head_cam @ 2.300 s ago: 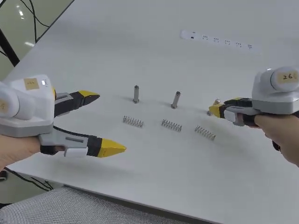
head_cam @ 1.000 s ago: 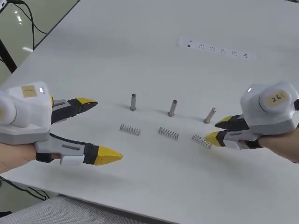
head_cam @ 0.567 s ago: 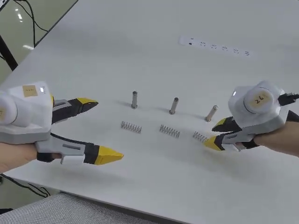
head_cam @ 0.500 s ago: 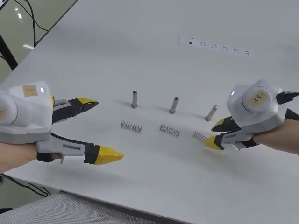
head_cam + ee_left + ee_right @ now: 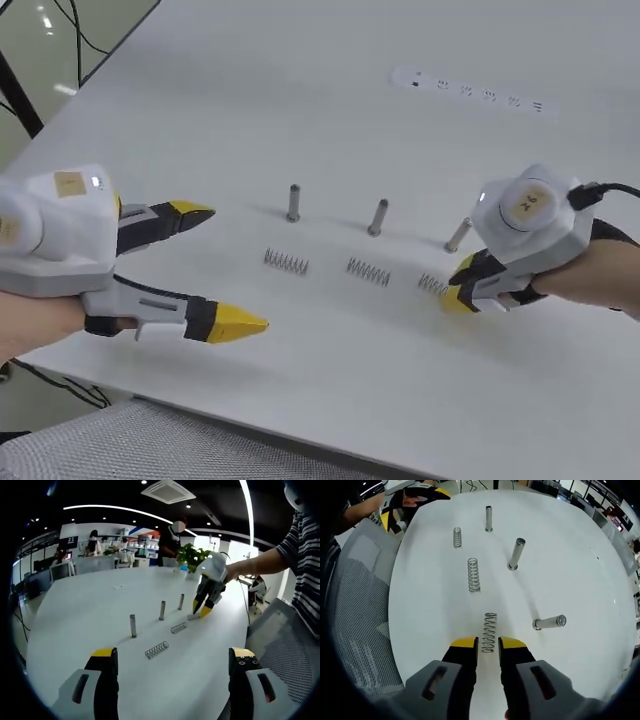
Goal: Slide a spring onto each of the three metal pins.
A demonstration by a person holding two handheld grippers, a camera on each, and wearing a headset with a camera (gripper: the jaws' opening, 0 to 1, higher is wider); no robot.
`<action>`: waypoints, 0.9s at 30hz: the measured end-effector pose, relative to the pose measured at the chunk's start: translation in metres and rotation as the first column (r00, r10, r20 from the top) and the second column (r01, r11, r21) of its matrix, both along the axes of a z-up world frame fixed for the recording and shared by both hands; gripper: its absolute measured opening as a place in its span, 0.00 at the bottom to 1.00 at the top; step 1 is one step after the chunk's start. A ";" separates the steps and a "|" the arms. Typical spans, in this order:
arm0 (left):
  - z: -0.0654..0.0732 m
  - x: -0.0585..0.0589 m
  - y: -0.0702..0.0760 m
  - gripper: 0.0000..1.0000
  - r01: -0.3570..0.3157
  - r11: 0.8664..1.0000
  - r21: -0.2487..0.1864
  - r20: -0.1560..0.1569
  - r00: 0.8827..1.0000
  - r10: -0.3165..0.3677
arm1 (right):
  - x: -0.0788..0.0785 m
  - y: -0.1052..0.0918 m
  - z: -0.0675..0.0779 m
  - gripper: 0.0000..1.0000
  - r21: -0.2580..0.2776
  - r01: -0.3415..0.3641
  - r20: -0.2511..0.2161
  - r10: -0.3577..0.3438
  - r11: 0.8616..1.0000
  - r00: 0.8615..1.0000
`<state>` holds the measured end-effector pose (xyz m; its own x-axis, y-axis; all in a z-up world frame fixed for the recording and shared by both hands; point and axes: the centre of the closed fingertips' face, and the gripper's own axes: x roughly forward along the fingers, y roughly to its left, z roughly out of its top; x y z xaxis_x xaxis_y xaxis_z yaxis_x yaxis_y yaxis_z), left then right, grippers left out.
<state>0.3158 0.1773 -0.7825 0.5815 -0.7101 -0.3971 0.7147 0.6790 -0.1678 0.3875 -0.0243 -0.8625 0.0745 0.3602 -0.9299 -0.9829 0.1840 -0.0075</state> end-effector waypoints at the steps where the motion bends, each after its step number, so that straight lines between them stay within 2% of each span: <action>1: 0.000 0.000 0.000 0.91 0.000 1.000 0.000 0.000 1.000 0.000 | -0.001 0.000 -0.001 0.18 -0.003 -0.006 -0.003 0.006 1.000 1.000; 9: 0.001 0.001 -0.001 0.91 0.000 1.000 -0.003 0.002 1.000 0.000 | -0.005 0.000 -0.007 0.13 -0.022 -0.032 -0.010 0.032 0.999 0.999; 14: 0.000 0.000 -0.002 0.90 0.002 1.000 -0.002 0.000 1.000 -0.002 | -0.004 0.001 -0.006 0.13 -0.010 -0.069 0.008 0.069 0.998 0.998; 18: 0.000 -0.002 -0.005 0.90 0.009 1.000 -0.001 -0.002 1.000 -0.009 | -0.006 0.000 -0.005 0.13 -0.011 -0.064 0.007 0.064 0.998 0.998; 22: 0.001 -0.003 -0.005 0.90 0.011 1.000 -0.006 -0.002 1.000 -0.011 | -0.008 0.000 0.001 0.13 -0.011 -0.088 0.034 0.088 0.996 0.996; 27: 0.002 -0.004 -0.008 0.90 0.026 1.000 -0.003 -0.003 1.000 -0.026 | -0.012 0.000 0.016 0.13 0.008 -0.109 0.054 0.109 0.994 0.993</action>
<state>0.3117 0.1692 -0.7810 0.5614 -0.7262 -0.3968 0.7318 0.6595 -0.1715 0.3756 -0.0246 -0.8467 0.0839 0.3794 -0.9214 -0.9953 0.0760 -0.0594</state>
